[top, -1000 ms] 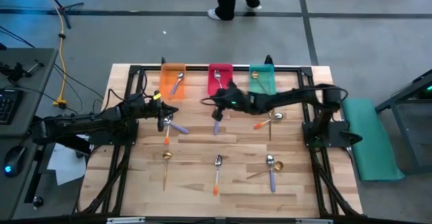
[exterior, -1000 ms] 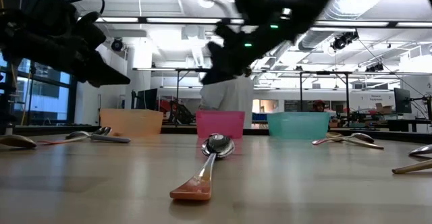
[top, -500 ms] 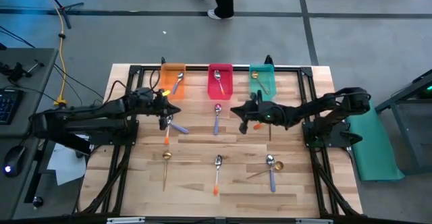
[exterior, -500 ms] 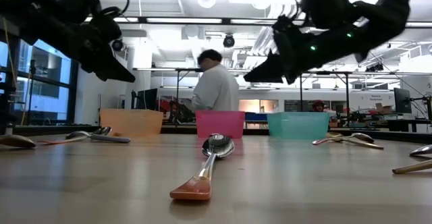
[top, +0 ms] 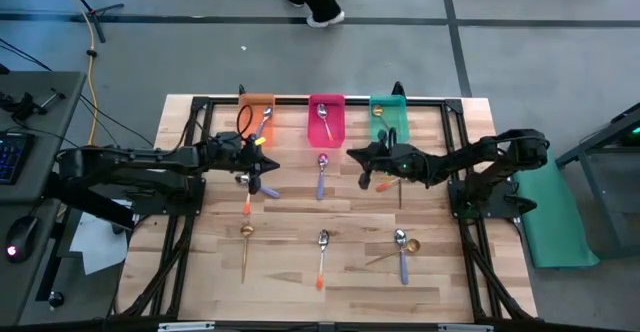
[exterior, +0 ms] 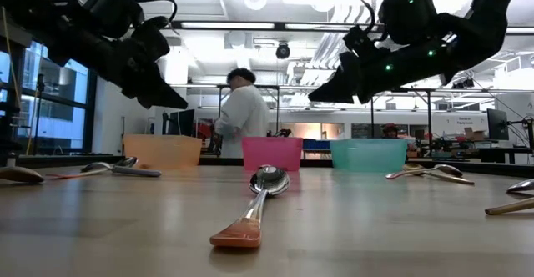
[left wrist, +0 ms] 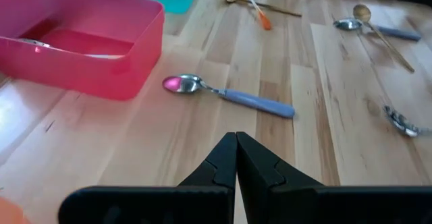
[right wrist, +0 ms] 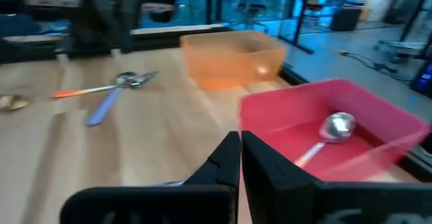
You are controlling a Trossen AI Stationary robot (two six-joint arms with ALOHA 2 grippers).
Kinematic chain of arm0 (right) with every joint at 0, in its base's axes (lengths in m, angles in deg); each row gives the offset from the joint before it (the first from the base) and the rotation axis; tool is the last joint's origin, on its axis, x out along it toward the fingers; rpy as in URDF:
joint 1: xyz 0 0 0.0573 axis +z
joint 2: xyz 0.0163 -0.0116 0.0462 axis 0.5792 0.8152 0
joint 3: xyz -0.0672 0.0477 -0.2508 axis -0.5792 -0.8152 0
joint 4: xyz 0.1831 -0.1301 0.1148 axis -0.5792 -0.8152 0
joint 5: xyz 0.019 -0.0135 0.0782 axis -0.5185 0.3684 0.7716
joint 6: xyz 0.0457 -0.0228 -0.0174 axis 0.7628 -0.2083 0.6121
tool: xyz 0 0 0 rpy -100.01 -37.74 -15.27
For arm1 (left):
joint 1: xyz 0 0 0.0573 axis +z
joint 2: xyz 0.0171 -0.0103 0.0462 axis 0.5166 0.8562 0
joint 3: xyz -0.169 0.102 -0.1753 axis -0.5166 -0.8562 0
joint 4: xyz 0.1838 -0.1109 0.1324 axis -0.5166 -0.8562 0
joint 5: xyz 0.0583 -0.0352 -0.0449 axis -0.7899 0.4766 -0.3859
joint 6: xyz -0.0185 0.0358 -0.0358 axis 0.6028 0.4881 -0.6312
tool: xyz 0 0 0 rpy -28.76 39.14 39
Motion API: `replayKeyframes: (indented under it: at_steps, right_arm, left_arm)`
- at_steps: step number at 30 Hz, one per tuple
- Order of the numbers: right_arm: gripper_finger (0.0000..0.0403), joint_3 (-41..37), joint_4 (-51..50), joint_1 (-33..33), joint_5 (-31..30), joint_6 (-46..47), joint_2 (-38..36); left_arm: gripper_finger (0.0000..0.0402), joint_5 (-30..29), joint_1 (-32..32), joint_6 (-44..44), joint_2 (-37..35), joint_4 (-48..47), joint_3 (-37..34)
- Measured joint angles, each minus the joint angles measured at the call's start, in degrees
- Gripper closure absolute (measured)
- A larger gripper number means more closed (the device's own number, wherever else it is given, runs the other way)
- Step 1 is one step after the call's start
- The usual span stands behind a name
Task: Sort silverware by color (type)
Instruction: Put the purple spoon into the orange bin
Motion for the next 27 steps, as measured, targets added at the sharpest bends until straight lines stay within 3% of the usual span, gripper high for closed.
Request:
replayKeyframes:
  at_steps: [10,15,27]
  right_arm:
    - [0.0403,2.48,-0.41,-8.67,9.26,-1.09,0.02]
    - [0.0403,4.15,-1.2,-9.78,10.14,-3.62,0.02]
    - [0.0403,4.48,-2.53,-10.68,11.05,-7.69,0.04]
  left_arm:
    - [0.0401,-0.04,0.02,1.53,1.83,3.27,0.0]
    - [0.0401,0.14,0.02,0.39,1.83,1.39,0.18]
    - [0.0397,1.37,-0.67,4.25,2.14,-31.19,16.98]
